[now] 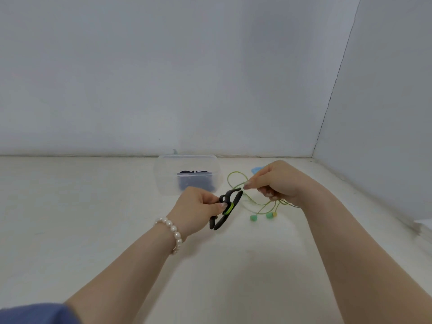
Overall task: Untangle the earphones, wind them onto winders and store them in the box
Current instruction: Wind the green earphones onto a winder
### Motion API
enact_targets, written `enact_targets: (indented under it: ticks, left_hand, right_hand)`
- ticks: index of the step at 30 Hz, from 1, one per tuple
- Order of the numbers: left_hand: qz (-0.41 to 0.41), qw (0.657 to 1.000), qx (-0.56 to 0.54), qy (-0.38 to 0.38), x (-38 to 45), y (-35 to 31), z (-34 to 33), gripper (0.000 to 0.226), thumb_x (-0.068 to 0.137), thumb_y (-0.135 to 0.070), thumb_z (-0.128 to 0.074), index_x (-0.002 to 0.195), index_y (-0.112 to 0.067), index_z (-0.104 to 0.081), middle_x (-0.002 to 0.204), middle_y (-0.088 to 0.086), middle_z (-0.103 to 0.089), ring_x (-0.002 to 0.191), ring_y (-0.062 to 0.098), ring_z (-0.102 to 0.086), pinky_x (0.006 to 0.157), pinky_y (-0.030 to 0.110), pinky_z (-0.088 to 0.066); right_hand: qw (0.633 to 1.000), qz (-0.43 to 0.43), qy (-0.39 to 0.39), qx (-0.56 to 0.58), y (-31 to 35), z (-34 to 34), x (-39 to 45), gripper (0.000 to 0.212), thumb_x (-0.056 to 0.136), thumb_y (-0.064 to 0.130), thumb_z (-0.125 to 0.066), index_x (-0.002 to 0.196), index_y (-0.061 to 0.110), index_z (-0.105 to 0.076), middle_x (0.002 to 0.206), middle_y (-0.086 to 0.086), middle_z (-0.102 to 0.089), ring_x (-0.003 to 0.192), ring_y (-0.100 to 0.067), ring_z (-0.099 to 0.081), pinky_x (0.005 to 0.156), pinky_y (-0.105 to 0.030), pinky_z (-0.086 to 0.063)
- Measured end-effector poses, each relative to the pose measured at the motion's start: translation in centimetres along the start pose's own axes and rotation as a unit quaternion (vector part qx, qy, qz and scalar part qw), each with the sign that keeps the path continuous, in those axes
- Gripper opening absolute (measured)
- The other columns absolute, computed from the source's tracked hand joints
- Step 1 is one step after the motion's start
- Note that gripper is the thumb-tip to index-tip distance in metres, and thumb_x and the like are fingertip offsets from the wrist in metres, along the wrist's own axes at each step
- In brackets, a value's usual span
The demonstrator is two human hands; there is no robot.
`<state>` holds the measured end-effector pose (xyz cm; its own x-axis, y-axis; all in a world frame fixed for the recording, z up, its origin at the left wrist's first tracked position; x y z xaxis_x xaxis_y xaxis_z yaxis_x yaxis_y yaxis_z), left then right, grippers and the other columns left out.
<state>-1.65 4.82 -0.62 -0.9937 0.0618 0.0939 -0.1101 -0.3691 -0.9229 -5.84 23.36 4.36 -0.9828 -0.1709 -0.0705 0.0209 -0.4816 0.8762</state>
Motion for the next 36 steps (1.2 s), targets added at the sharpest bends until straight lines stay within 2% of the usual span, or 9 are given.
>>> enact_targets:
  ticks: [4, 7, 10, 15, 19, 23, 26, 30, 36]
  left_hand:
    - [0.000, 0.999, -0.041, -0.001, 0.0, -0.2, 0.0, 0.009, 0.082, -0.012, -0.066, 0.080, -0.010, -0.074, 0.073, 0.006, -0.066, 0.058, 0.006, -0.057, 0.069, 0.023, -0.044]
    - [-0.001, 1.000, -0.021, -0.006, 0.2, 0.0, 0.0, 0.011, 0.082, -0.012, -0.066, 0.080, -0.005, -0.074, 0.074, 0.013, -0.066, 0.059, 0.009, -0.055, 0.072, 0.027, -0.045]
    - [0.007, 0.999, -0.022, -0.045, 0.6, 0.4, 0.4, 0.015, 0.081, -0.013, -0.066, 0.074, -0.001, -0.072, 0.075, 0.025, -0.066, 0.064, 0.020, -0.052, 0.075, 0.035, -0.046]
    - [0.028, 0.985, -0.102, -0.135, 0.9, 0.5, 1.0, 0.023, 0.083, -0.014, -0.065, 0.066, 0.002, -0.066, 0.059, 0.013, -0.059, 0.062, 0.021, -0.049, 0.064, 0.031, -0.039]
    - [0.051, 0.960, -0.226, -0.158, 0.6, 0.1, 1.4, 0.022, 0.087, -0.011, -0.060, 0.066, -0.007, -0.064, 0.055, 0.003, -0.058, 0.054, 0.014, -0.049, 0.058, 0.023, -0.039]
    - [0.053, 0.937, -0.309, -0.156, 0.3, -0.3, 1.6, 0.020, 0.087, -0.012, -0.059, 0.068, -0.008, -0.063, 0.056, 0.001, -0.059, 0.057, 0.014, -0.047, 0.058, 0.023, -0.035]
    - [0.029, 0.938, -0.333, -0.091, -0.1, -1.0, 1.1, 0.018, 0.087, -0.011, -0.058, 0.071, -0.006, -0.066, 0.060, 0.004, -0.058, 0.055, 0.013, -0.045, 0.059, 0.023, -0.035]
    - [0.002, 0.956, -0.293, -0.027, -0.7, -1.6, 0.3, 0.016, 0.086, -0.011, -0.059, 0.074, -0.006, -0.068, 0.066, 0.009, -0.058, 0.063, 0.017, -0.048, 0.064, 0.025, -0.037]
    - [-0.006, 0.983, -0.183, 0.000, -0.9, -1.7, 0.2, 0.010, 0.082, -0.009, -0.064, 0.084, -0.011, -0.074, 0.079, 0.011, -0.068, 0.072, 0.018, -0.057, 0.072, 0.025, -0.042]
  right_hand:
    - [0.998, -0.015, -0.038, 0.056, -0.1, 0.2, 0.3, 0.019, 0.078, 0.009, -0.070, 0.086, -0.009, -0.069, 0.046, 0.000, -0.041, 0.039, -0.011, -0.030, 0.037, -0.019, -0.024]
    - [0.996, 0.004, -0.022, 0.082, 0.2, -0.1, -0.1, 0.011, 0.079, 0.009, -0.070, 0.077, -0.002, -0.069, 0.053, -0.004, -0.041, 0.041, -0.011, -0.030, 0.038, -0.019, -0.023]
    - [0.996, 0.032, 0.023, 0.076, 1.3, -1.0, -0.6, 0.012, 0.080, 0.008, -0.068, 0.081, -0.004, -0.069, 0.052, -0.005, -0.043, 0.042, -0.012, -0.032, 0.040, -0.020, -0.025]
    - [0.979, 0.042, 0.188, 0.069, 2.4, -3.4, -2.0, 0.019, 0.088, 0.000, -0.055, 0.103, -0.004, -0.066, 0.064, -0.008, -0.066, 0.048, -0.014, -0.057, 0.047, -0.021, -0.044]
    - [0.968, 0.031, 0.228, 0.102, 2.3, -5.4, -2.3, 0.024, 0.088, -0.007, -0.053, 0.110, -0.002, -0.058, 0.079, -0.014, -0.071, 0.061, -0.022, -0.069, 0.057, -0.025, -0.055]
    - [0.962, 0.002, 0.270, 0.046, 1.6, -6.0, -2.3, 0.016, 0.091, 0.010, -0.055, 0.094, -0.001, -0.065, 0.072, -0.009, -0.072, 0.059, -0.021, -0.070, 0.054, -0.024, -0.054]
    - [0.955, -0.013, 0.295, -0.008, 0.9, -6.0, -2.2, 0.019, 0.091, 0.020, -0.056, 0.083, 0.007, -0.068, 0.070, -0.007, -0.072, 0.058, -0.019, -0.069, 0.054, -0.023, -0.052]
    - [0.962, -0.032, 0.267, -0.043, 0.1, -5.3, -1.8, 0.016, 0.088, 0.022, -0.061, 0.082, 0.010, -0.070, 0.068, -0.006, -0.071, 0.056, -0.018, -0.067, 0.053, -0.021, -0.050]
    - [0.991, 0.002, 0.097, -0.088, -0.5, -3.5, -0.6, 0.024, 0.074, 0.019, -0.075, 0.052, 0.019, -0.068, 0.047, -0.001, -0.058, 0.042, -0.014, -0.045, 0.044, -0.021, -0.034]
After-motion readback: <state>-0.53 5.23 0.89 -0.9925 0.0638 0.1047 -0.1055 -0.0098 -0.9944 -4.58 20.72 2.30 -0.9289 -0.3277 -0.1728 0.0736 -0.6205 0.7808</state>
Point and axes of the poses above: each hand's wrist, its own x-axis towards the middle knuckle, its own z-axis out of the back of the hand, y = z × x, the point moved 2 cm from there along x, towards the middle knuckle
